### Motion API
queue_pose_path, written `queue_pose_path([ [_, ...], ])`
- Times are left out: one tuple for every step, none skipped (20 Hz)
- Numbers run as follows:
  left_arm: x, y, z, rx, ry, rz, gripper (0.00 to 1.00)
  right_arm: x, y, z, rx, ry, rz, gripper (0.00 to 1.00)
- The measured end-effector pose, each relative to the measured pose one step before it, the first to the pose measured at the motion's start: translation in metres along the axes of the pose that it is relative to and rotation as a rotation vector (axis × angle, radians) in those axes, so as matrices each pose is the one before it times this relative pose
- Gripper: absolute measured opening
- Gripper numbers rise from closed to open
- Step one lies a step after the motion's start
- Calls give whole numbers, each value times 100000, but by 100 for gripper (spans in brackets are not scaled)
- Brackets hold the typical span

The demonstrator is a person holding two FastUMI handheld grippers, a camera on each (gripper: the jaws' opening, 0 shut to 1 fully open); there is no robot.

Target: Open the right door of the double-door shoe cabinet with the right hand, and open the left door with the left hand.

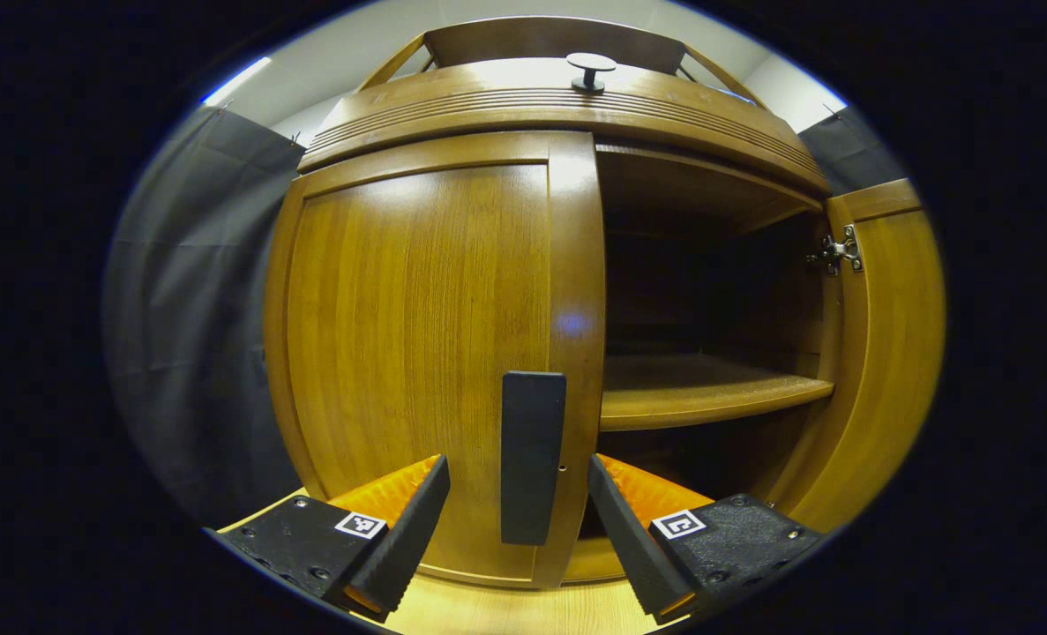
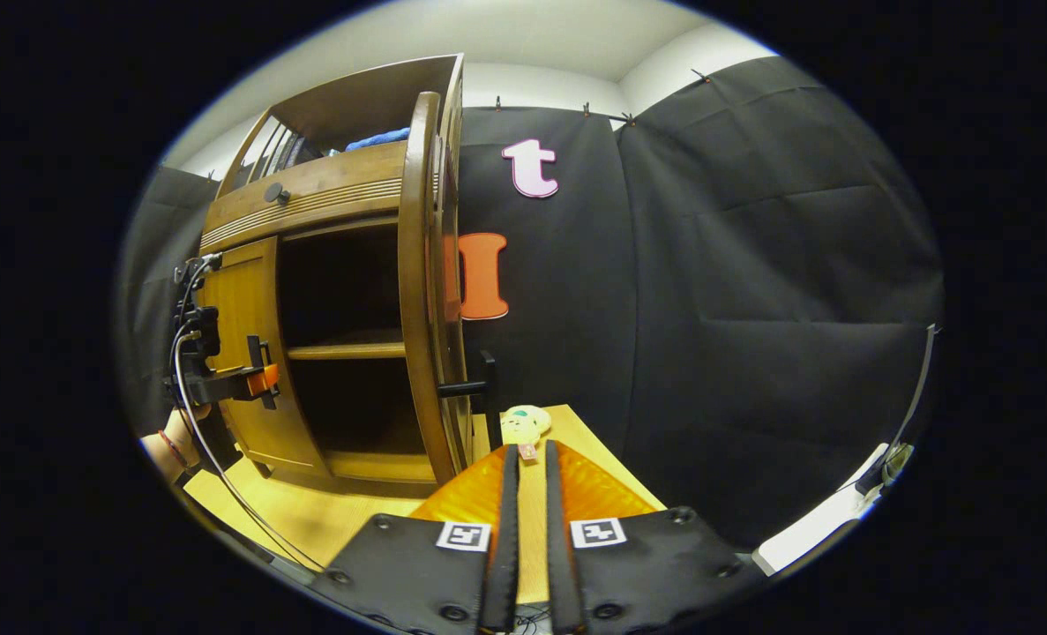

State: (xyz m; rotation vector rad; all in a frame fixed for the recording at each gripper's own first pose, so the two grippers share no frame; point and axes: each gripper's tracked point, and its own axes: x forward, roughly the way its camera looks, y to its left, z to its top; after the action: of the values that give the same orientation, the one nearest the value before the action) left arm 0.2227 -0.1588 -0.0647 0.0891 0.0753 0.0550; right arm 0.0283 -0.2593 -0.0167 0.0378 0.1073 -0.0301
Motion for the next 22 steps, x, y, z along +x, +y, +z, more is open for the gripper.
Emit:
queue_pose_path([
  [289, 98, -12, -426, -167, -37, 92, -217, -27, -5, -132, 153, 342, 35],
  [274, 55, 24, -182, -280, -136, 92, -60, -56, 27, -110, 282, 230, 42],
  [258, 25, -98, 182, -1, -61, 92, -74, -235, -100, -133, 8, -613, 49],
  [175, 41, -138, 347, 265, -256, 92, -375, -265, -6, -105, -50, -425, 56],
  [208, -3, -153, 185, 384, -565, 92, -120, -52, -41, -195, 19, -261, 63],
  [100, -77, -322, -28, 938, -596, 92, -123, -33, 2, -266, -18, -638, 70],
  [133, 85, -163, 127, 553, 133, 90, -204, -198, 36, -198, -206, -1355, 77],
  [-38, 70, -109, 276, 31, -351, 89, -240, -223, 118, -184, -610, -969, 84],
  [-4, -43, 1, 257, 6, -776, 89, -333, -145, -11, -349, -413, -1084, 91],
  [85, 14, -221, 32, 206, -459, 86, -81, -253, 40, -174, -216, -977, 96],
  [117, -125, -56, -365, 82, -809, 83, -160, -131, 3, 212, 57, -857, 91],
  [-69, -15, -103, -442, 14, -417, 80, -70, -25, -128, 525, 189, -627, 91],
  [78, -43, 53, -249, -41, -485, 73, -170, 91, -68, 723, 110, -485, 91],
  [-60, -132, -27, -373, -138, -1154, 67, 67, 183, 206, 576, 114, -244, 91],
  [10, -456, -8, -718, -151, -1894, 60, 54, 172, 50, 339, -90, -274, 91],
  [-104, -234, -16, 298, 92, -616, 53, -107, 272, -47, -37, -12, -43, 92],
  [7, 57, -5, 1588, -42, 114, 46, -247, 104, -85, -341, -100, 52, 92],
  [-120, -29, -75, 1300, -353, 316, 40, -266, 233, 44, -543, -158, 105, 92],
  [-164, 34, 72, -141, -479, 262, 33, -120, 419, 65, -562, -239, 151, 92],
  [-317, 19, -12, -820, -264, -37, 34, 1, 379, 269, -488, -289, 122, 92],
  [-299, 36, -23, -707, -185, -350, 31, 85, 389, 101, -348, -309, 38, 97],
  [-222, 39, 15, -266, 77, -482, 31, 300, 233, 58, -219, -127, 64, 97],
])
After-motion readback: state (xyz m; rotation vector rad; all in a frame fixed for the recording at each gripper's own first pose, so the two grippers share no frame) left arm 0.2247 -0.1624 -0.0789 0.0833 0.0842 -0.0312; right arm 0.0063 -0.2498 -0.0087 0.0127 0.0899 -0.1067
